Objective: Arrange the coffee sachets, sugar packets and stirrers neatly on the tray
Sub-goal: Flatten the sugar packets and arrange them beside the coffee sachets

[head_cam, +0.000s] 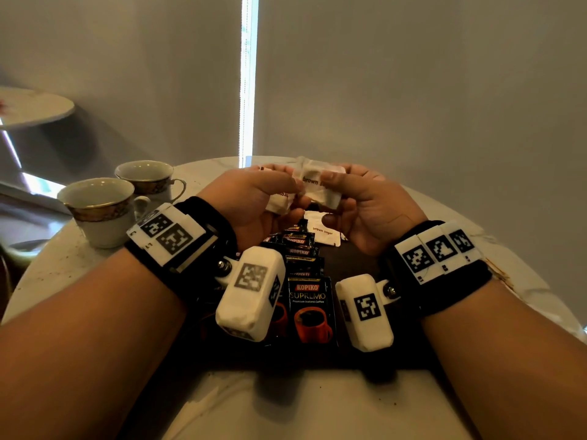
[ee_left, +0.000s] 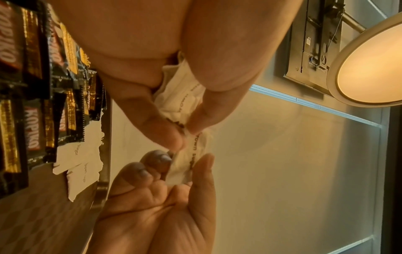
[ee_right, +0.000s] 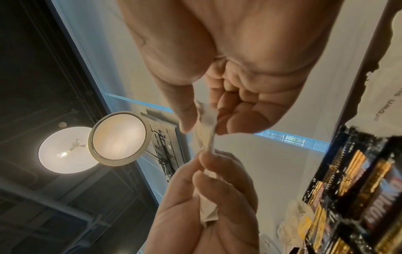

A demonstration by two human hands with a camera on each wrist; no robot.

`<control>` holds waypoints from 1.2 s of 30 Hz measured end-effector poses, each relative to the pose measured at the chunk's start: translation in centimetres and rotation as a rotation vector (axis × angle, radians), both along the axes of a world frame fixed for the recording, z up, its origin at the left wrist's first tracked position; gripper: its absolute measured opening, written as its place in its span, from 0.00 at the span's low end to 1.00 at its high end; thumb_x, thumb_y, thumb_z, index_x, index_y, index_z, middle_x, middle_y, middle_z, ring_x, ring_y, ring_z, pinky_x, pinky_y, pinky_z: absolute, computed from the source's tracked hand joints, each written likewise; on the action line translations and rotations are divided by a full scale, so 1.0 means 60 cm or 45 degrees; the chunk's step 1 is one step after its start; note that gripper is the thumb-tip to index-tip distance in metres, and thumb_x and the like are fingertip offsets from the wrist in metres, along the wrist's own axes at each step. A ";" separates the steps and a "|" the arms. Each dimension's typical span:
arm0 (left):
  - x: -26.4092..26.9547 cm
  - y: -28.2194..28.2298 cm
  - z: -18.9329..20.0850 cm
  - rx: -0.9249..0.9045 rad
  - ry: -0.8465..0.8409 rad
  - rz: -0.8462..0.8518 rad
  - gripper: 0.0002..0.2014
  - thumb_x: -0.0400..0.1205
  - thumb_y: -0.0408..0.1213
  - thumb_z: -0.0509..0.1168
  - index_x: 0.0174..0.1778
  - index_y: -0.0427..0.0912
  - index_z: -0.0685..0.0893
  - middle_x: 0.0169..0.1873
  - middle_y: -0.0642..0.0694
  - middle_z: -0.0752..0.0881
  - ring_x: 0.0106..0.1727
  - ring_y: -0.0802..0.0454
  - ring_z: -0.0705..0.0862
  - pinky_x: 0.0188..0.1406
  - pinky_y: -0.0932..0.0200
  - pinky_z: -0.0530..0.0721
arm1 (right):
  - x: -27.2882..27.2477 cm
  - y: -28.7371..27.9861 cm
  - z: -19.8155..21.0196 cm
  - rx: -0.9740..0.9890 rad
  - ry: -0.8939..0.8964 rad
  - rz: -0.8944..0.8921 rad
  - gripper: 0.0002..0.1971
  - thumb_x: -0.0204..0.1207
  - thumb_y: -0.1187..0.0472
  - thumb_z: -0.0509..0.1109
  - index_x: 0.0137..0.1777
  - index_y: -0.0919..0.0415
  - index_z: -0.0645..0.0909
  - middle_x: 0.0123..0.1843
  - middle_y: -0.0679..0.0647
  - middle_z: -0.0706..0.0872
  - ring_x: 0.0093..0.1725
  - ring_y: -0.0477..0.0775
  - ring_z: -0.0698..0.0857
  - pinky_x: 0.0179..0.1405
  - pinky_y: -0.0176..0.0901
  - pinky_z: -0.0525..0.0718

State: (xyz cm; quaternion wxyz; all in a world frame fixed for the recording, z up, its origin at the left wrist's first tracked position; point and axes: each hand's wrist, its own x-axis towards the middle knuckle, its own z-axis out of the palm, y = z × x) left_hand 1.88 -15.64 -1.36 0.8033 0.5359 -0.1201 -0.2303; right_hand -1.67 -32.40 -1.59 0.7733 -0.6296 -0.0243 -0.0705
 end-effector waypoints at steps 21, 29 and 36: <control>0.009 -0.001 0.002 -0.068 0.073 0.199 0.06 0.87 0.34 0.62 0.53 0.40 0.85 0.38 0.46 0.82 0.29 0.56 0.84 0.21 0.67 0.80 | 0.059 -0.126 -0.022 0.151 0.344 -0.582 0.08 0.84 0.59 0.67 0.57 0.62 0.82 0.44 0.54 0.87 0.24 0.45 0.77 0.19 0.36 0.66; 0.009 0.000 0.004 -0.082 0.073 0.181 0.06 0.86 0.34 0.63 0.55 0.40 0.84 0.37 0.46 0.82 0.29 0.56 0.84 0.22 0.67 0.81 | 0.069 -0.166 -0.076 0.045 0.713 -0.428 0.03 0.82 0.66 0.61 0.49 0.64 0.76 0.35 0.58 0.85 0.17 0.46 0.72 0.22 0.35 0.65; 0.007 -0.001 0.003 -0.060 0.067 0.172 0.07 0.86 0.35 0.62 0.55 0.40 0.85 0.38 0.46 0.82 0.30 0.56 0.84 0.22 0.66 0.81 | 0.062 -0.155 -0.076 -0.160 0.773 -0.405 0.08 0.82 0.67 0.64 0.57 0.70 0.78 0.40 0.63 0.90 0.23 0.46 0.73 0.11 0.32 0.66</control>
